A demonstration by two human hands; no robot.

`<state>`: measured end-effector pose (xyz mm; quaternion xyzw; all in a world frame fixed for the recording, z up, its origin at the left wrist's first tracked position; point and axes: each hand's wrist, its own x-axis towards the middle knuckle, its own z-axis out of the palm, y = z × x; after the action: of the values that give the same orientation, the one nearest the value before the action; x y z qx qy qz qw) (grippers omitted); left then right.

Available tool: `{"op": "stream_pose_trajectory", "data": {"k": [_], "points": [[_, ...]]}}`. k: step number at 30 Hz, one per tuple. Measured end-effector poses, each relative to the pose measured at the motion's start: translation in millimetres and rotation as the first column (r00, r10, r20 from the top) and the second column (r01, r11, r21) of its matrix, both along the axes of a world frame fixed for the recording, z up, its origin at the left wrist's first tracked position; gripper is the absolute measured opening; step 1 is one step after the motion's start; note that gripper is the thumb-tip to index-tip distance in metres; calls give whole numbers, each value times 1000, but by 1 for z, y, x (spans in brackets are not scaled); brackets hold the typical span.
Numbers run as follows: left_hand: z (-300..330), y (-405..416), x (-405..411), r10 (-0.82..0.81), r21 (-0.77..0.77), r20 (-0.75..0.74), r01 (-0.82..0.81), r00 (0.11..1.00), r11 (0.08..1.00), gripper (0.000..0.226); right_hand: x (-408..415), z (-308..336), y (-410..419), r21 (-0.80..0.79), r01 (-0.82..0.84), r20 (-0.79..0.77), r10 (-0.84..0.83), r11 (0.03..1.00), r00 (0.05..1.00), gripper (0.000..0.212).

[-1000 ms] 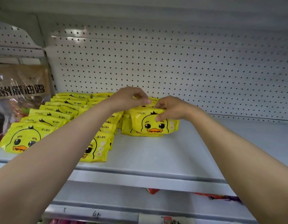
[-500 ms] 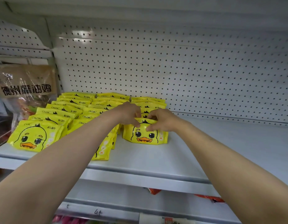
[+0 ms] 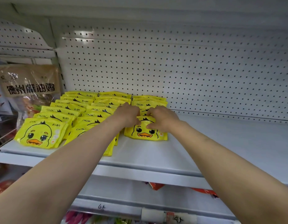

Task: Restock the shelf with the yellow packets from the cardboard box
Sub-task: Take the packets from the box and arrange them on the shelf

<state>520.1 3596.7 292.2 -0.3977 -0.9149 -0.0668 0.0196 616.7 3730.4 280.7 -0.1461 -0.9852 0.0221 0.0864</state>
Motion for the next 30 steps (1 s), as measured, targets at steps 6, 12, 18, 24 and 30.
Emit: {"op": "stream_pose_trajectory", "data": {"k": [6, 12, 18, 24, 30], "points": [[-14, -9, 5, -1, 40, -145, 6, 989, 999, 51, 2, 6, -19, 103, 75, 40, -79, 992, 996, 57], [1, -48, 0, -31, 152, -226, 67, 974, 986, 60, -11, 26, -49, 192, 106, 67, -121, 976, 990, 54], [38, -148, -27, 90, 217, -288, -27, 953, 976, 58, -42, 67, -130, 194, -17, -64, 30, 981, 997, 57], [55, -283, -48, 217, 271, -299, -135, 929, 953, 56, -73, 89, -245, 177, -264, -234, 301, 948, 925, 49], [54, -419, -43, 381, 342, -345, -263, 858, 902, 47, -100, 75, -368, 130, -465, -334, 480, 876, 811, 49]]}}
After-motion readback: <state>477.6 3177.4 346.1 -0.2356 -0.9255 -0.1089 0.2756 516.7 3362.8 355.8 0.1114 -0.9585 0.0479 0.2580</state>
